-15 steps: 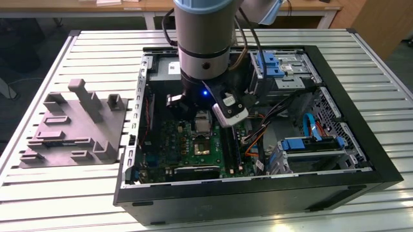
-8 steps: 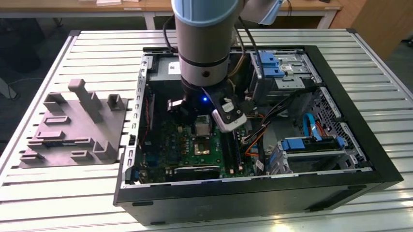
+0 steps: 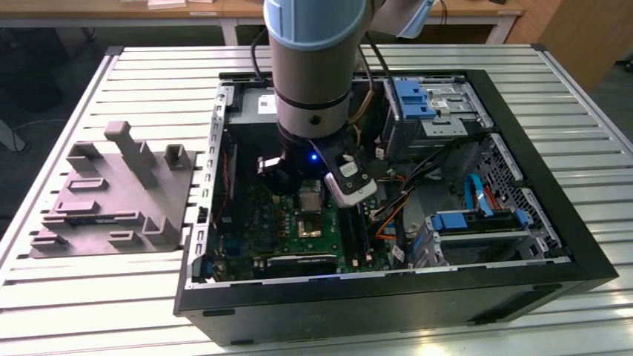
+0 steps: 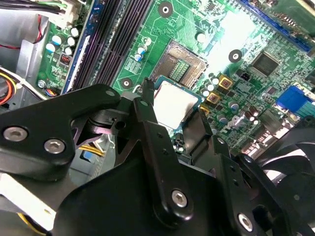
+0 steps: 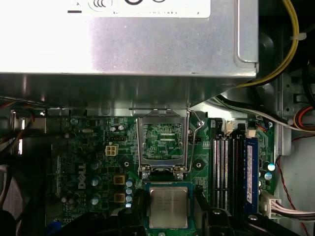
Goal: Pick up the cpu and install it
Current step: 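Place the cpu into insertion slot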
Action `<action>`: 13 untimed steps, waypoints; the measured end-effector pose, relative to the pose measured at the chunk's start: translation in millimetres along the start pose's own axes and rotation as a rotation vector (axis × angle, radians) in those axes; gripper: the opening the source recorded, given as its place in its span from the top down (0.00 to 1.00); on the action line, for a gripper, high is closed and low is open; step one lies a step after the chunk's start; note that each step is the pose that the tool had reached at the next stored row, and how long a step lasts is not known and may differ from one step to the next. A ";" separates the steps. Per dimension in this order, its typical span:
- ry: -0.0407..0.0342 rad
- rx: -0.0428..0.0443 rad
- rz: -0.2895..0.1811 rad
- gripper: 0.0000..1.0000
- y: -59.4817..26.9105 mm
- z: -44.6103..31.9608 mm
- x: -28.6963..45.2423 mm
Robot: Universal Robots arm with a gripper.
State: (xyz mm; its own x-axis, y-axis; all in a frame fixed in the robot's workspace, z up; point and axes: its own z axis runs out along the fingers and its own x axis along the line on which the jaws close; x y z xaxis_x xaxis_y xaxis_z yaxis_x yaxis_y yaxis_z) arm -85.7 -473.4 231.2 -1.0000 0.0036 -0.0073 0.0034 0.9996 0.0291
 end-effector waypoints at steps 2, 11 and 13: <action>-0.0001 -0.0001 0.000 0.53 0.0 0.1 0.0; 0.0041 0.0001 -0.001 0.53 0.7 9.9 0.1; 0.0067 0.0052 -0.001 0.53 -1.3 11.6 0.1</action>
State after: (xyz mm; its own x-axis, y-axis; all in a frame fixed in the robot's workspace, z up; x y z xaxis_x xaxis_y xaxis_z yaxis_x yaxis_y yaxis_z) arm -85.7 -474.4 219.6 -1.0000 0.0019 -0.0006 0.0019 0.9997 0.0239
